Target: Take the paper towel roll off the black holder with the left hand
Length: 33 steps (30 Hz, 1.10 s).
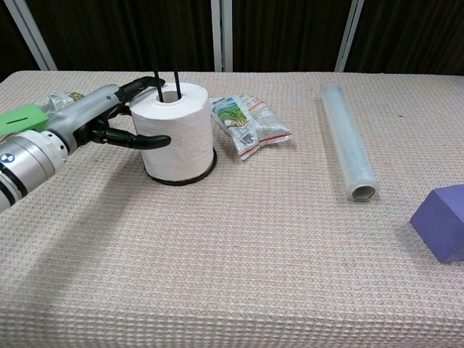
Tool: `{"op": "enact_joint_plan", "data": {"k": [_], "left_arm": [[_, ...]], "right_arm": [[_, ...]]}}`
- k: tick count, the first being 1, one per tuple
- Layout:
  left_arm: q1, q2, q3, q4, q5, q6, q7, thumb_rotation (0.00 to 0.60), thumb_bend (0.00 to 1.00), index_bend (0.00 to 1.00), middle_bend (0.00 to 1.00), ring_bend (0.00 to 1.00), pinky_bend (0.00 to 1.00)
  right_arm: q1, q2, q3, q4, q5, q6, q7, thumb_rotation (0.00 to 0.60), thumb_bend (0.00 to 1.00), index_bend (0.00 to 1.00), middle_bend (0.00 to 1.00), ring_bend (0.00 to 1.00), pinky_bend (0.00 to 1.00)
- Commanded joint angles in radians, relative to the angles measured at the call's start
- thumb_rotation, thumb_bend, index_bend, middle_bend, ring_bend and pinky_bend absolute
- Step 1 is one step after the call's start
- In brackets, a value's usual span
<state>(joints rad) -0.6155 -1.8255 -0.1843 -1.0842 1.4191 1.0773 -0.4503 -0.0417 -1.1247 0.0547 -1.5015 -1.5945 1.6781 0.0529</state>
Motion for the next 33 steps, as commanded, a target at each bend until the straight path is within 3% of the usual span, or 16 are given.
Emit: {"op": "enact_joint_plan", "data": {"k": [1, 10, 15, 22, 26, 33], "left_arm": [[-0.008, 0.001, -0.009, -0.012, -0.020, -0.024, -0.025, 0.380, 0.09, 0.00, 0.00, 0.00, 0.17], [-0.018, -0.017, -0.030, -0.004, -0.042, -0.022, -0.040, 0.386, 0.09, 0.00, 0.00, 0.00, 0.17], [-0.023, -0.031, -0.031, -0.002, -0.039, -0.014, -0.059, 0.442, 0.09, 0.00, 0.00, 0.01, 0.17], [-0.035, -0.061, -0.048, 0.035, -0.054, -0.020, -0.088, 0.465, 0.09, 0.00, 0.00, 0.01, 0.17], [-0.044, -0.072, -0.056, 0.046, -0.050, -0.019, -0.135, 0.597, 0.09, 0.00, 0.01, 0.07, 0.17], [-0.044, -0.071, -0.070, 0.033, -0.068, -0.030, -0.200, 0.600, 0.16, 0.00, 0.16, 0.22, 0.21]], "right_arm": [[0.002, 0.000, 0.001, 0.001, 0.003, -0.005, 0.001, 0.600, 0.32, 0.00, 0.00, 0.00, 0.00], [0.000, 0.002, 0.003, 0.004, 0.014, -0.012, 0.007, 0.600, 0.32, 0.00, 0.00, 0.00, 0.00], [0.000, 0.003, 0.004, 0.005, 0.020, -0.018, 0.010, 0.600, 0.32, 0.00, 0.00, 0.00, 0.00], [0.000, 0.006, 0.004, -0.001, 0.022, -0.020, 0.003, 0.600, 0.32, 0.00, 0.00, 0.00, 0.00], [-0.002, 0.011, 0.005, -0.006, 0.029, -0.022, 0.000, 0.600, 0.32, 0.00, 0.00, 0.00, 0.00], [0.000, 0.007, 0.003, -0.003, 0.037, -0.038, -0.001, 0.600, 0.32, 0.00, 0.00, 0.00, 0.00]]}}
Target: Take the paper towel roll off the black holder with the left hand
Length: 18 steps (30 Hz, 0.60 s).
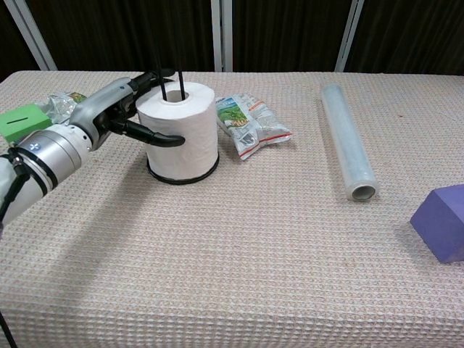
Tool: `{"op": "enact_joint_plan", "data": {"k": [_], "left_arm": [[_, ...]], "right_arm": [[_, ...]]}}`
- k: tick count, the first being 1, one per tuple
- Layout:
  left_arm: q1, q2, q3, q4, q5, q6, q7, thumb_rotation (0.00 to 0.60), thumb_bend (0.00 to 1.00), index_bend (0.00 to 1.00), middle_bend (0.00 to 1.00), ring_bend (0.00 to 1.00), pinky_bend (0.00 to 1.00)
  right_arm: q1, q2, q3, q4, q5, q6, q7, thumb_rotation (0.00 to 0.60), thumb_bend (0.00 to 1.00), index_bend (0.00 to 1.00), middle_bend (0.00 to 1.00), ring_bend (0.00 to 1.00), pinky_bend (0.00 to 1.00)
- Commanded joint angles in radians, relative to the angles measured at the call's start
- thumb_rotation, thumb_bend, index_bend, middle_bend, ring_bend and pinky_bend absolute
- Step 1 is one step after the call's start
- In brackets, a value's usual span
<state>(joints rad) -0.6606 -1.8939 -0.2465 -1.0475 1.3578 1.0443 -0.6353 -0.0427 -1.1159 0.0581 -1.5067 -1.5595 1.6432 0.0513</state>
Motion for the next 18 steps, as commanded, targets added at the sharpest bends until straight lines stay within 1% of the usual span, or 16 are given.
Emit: {"op": "enact_joint_plan", "data": {"k": [1, 4, 7, 10, 13, 16, 18], "left_arm": [[0.002, -0.005, -0.011, -0.002, -0.009, 0.006, -0.019, 0.600, 0.18, 0.00, 0.19, 0.25, 0.22], [0.005, -0.015, -0.029, -0.003, -0.026, 0.017, -0.034, 0.600, 0.23, 0.00, 0.27, 0.32, 0.26], [0.006, -0.013, -0.036, -0.011, -0.028, 0.022, -0.046, 0.600, 0.27, 0.01, 0.33, 0.36, 0.29], [0.007, -0.004, -0.039, -0.031, -0.020, 0.036, -0.055, 0.600, 0.29, 0.04, 0.35, 0.38, 0.30], [0.007, 0.016, -0.055, -0.065, -0.010, 0.065, -0.053, 0.600, 0.29, 0.04, 0.35, 0.38, 0.30], [0.005, 0.056, -0.084, -0.129, -0.006, 0.093, -0.040, 0.600, 0.29, 0.04, 0.35, 0.38, 0.30], [0.002, 0.102, -0.118, -0.201, 0.003, 0.123, -0.024, 0.600, 0.29, 0.04, 0.35, 0.38, 0.30]], "right_arm": [[0.001, -0.002, 0.000, 0.003, 0.004, -0.005, 0.001, 0.600, 0.32, 0.00, 0.00, 0.00, 0.00], [0.002, -0.003, 0.000, 0.006, 0.007, -0.010, 0.002, 0.600, 0.32, 0.00, 0.00, 0.00, 0.00], [0.001, -0.002, -0.001, 0.006, 0.009, -0.012, 0.003, 0.600, 0.32, 0.00, 0.00, 0.00, 0.00], [0.001, -0.001, 0.000, 0.006, 0.011, -0.012, 0.004, 0.600, 0.32, 0.00, 0.00, 0.00, 0.00], [0.001, 0.000, 0.002, 0.005, 0.011, -0.011, 0.005, 0.600, 0.32, 0.00, 0.00, 0.00, 0.00], [0.000, 0.001, 0.002, 0.003, 0.009, -0.008, 0.006, 0.600, 0.32, 0.00, 0.00, 0.00, 0.00], [0.001, 0.001, 0.003, 0.003, 0.010, -0.009, 0.008, 0.600, 0.32, 0.00, 0.00, 0.00, 0.00]]}}
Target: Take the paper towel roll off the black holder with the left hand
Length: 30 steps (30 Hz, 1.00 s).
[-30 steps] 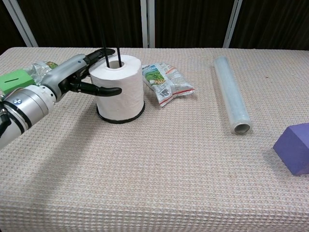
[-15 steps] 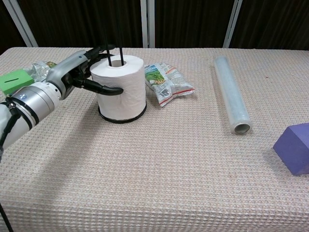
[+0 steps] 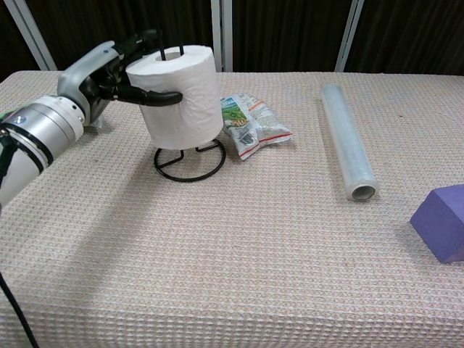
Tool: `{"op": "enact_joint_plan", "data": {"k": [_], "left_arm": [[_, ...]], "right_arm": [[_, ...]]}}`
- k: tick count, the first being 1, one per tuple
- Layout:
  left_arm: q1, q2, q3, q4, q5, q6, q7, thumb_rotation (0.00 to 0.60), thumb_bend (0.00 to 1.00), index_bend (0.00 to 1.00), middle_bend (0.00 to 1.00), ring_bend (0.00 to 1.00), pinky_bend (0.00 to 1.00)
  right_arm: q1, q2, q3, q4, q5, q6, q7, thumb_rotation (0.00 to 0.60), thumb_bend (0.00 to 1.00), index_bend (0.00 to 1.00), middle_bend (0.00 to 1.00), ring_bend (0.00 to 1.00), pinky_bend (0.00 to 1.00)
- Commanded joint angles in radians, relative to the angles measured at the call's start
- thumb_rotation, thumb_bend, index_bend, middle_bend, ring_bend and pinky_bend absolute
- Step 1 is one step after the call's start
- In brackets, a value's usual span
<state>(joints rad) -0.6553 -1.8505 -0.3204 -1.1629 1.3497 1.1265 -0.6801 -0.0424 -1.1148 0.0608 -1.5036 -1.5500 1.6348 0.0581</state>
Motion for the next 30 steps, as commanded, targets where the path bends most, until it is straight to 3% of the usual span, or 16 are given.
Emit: {"op": "enact_joint_plan", "data": {"k": [1, 11, 16, 19, 22, 26, 30], "left_arm": [[-0.004, 0.081, -0.058, -0.121, 0.013, 0.052, 0.030, 0.600, 0.29, 0.04, 0.35, 0.38, 0.30], [0.035, 0.345, -0.219, -0.586, -0.011, 0.157, 0.172, 0.600, 0.29, 0.04, 0.34, 0.37, 0.30], [0.091, 0.449, -0.266, -0.707, -0.024, 0.218, 0.197, 0.600, 0.28, 0.04, 0.33, 0.37, 0.30], [0.146, 0.502, -0.224, -0.724, 0.001, 0.240, 0.186, 0.600, 0.28, 0.04, 0.33, 0.37, 0.30], [0.203, 0.529, -0.119, -0.683, 0.069, 0.253, 0.175, 0.600, 0.29, 0.04, 0.33, 0.37, 0.30], [0.260, 0.480, 0.041, -0.543, 0.172, 0.289, 0.162, 0.600, 0.28, 0.04, 0.33, 0.37, 0.30], [0.283, 0.406, 0.156, -0.413, 0.220, 0.281, 0.131, 0.600, 0.29, 0.04, 0.33, 0.36, 0.30]], "right_arm": [[0.001, 0.000, 0.000, 0.000, 0.001, -0.003, 0.003, 0.600, 0.32, 0.00, 0.00, 0.00, 0.00], [0.004, -0.008, 0.003, 0.007, -0.004, 0.001, 0.015, 0.600, 0.32, 0.00, 0.00, 0.00, 0.00], [0.005, -0.010, -0.001, 0.008, -0.009, -0.003, 0.013, 0.600, 0.32, 0.00, 0.00, 0.00, 0.00], [0.007, -0.012, -0.002, 0.008, -0.011, -0.005, 0.010, 0.600, 0.32, 0.00, 0.00, 0.00, 0.00], [0.010, -0.014, -0.002, 0.007, -0.011, -0.010, 0.004, 0.600, 0.32, 0.00, 0.00, 0.00, 0.00], [0.017, -0.020, -0.003, 0.000, -0.014, -0.019, -0.010, 0.600, 0.33, 0.00, 0.00, 0.00, 0.00], [0.021, -0.023, -0.005, -0.008, -0.013, -0.029, -0.028, 0.600, 0.32, 0.00, 0.00, 0.00, 0.00]]}}
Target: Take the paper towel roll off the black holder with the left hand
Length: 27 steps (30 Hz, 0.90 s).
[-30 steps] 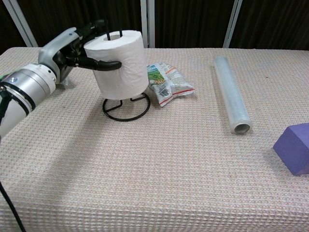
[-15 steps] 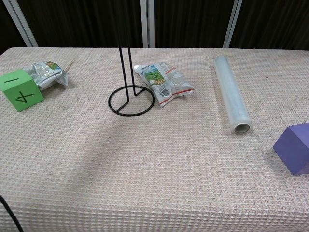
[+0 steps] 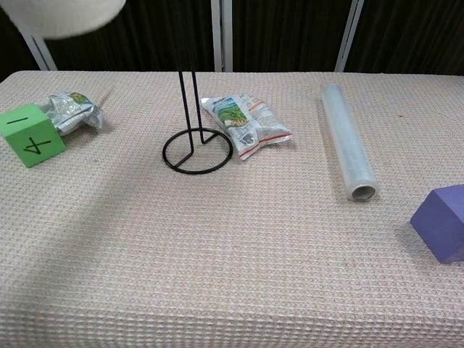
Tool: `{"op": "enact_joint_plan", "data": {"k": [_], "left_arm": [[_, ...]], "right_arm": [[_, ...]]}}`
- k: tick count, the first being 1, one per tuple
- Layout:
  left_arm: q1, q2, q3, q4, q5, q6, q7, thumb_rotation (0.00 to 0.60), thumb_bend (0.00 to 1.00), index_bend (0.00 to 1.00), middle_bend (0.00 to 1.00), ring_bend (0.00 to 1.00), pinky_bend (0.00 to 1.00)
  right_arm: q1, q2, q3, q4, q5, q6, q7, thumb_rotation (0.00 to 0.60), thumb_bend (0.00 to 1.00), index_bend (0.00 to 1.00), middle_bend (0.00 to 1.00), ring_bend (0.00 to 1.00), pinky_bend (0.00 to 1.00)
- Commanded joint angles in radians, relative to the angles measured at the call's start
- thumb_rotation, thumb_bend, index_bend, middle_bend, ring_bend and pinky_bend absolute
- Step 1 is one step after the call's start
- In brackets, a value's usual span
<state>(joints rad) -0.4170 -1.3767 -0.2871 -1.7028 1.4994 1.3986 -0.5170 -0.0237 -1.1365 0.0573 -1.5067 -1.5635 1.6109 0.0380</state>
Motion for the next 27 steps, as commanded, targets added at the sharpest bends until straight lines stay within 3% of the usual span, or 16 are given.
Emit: {"op": "enact_joint_plan", "data": {"k": [1, 7, 12, 15, 18, 22, 25, 27], "left_arm": [[0.046, -0.082, 0.141, 0.150, 0.073, -0.001, -0.041, 0.600, 0.28, 0.04, 0.33, 0.36, 0.30], [0.032, -0.197, 0.208, 0.338, 0.070, -0.068, -0.065, 0.600, 0.28, 0.03, 0.31, 0.34, 0.30], [0.023, -0.285, 0.228, 0.488, 0.076, -0.080, -0.122, 0.600, 0.28, 0.00, 0.19, 0.22, 0.28], [0.019, -0.306, 0.242, 0.547, 0.111, -0.049, -0.143, 0.600, 0.27, 0.00, 0.05, 0.11, 0.23], [0.020, -0.305, 0.253, 0.572, 0.133, -0.021, -0.156, 0.600, 0.23, 0.00, 0.00, 0.02, 0.20], [0.032, -0.285, 0.266, 0.561, 0.143, 0.008, -0.158, 0.600, 0.21, 0.00, 0.00, 0.00, 0.19], [0.059, -0.246, 0.270, 0.533, 0.166, 0.085, -0.134, 0.596, 0.17, 0.00, 0.00, 0.00, 0.18], [0.081, -0.204, 0.272, 0.504, 0.179, 0.138, -0.100, 0.510, 0.15, 0.00, 0.00, 0.00, 0.18]], "right_arm": [[0.003, -0.001, -0.002, -0.008, -0.001, -0.005, -0.012, 0.600, 0.33, 0.00, 0.00, 0.00, 0.00], [0.003, -0.002, -0.003, -0.018, 0.002, -0.008, -0.030, 0.600, 0.33, 0.00, 0.00, 0.00, 0.00], [0.001, -0.005, 0.000, -0.017, 0.005, -0.001, -0.027, 0.600, 0.33, 0.00, 0.00, 0.00, 0.00], [0.000, -0.006, 0.001, -0.013, 0.010, -0.002, -0.025, 0.600, 0.33, 0.00, 0.00, 0.00, 0.00], [0.000, -0.010, 0.003, -0.008, 0.011, 0.000, -0.019, 0.600, 0.33, 0.00, 0.00, 0.00, 0.00], [0.000, -0.014, 0.003, -0.002, 0.008, 0.005, -0.013, 0.600, 0.33, 0.00, 0.00, 0.00, 0.00], [-0.003, -0.013, 0.003, 0.002, 0.003, 0.013, -0.008, 0.600, 0.33, 0.00, 0.00, 0.00, 0.00], [-0.005, -0.011, 0.002, 0.007, -0.001, 0.019, -0.008, 0.600, 0.33, 0.00, 0.00, 0.00, 0.00]]}}
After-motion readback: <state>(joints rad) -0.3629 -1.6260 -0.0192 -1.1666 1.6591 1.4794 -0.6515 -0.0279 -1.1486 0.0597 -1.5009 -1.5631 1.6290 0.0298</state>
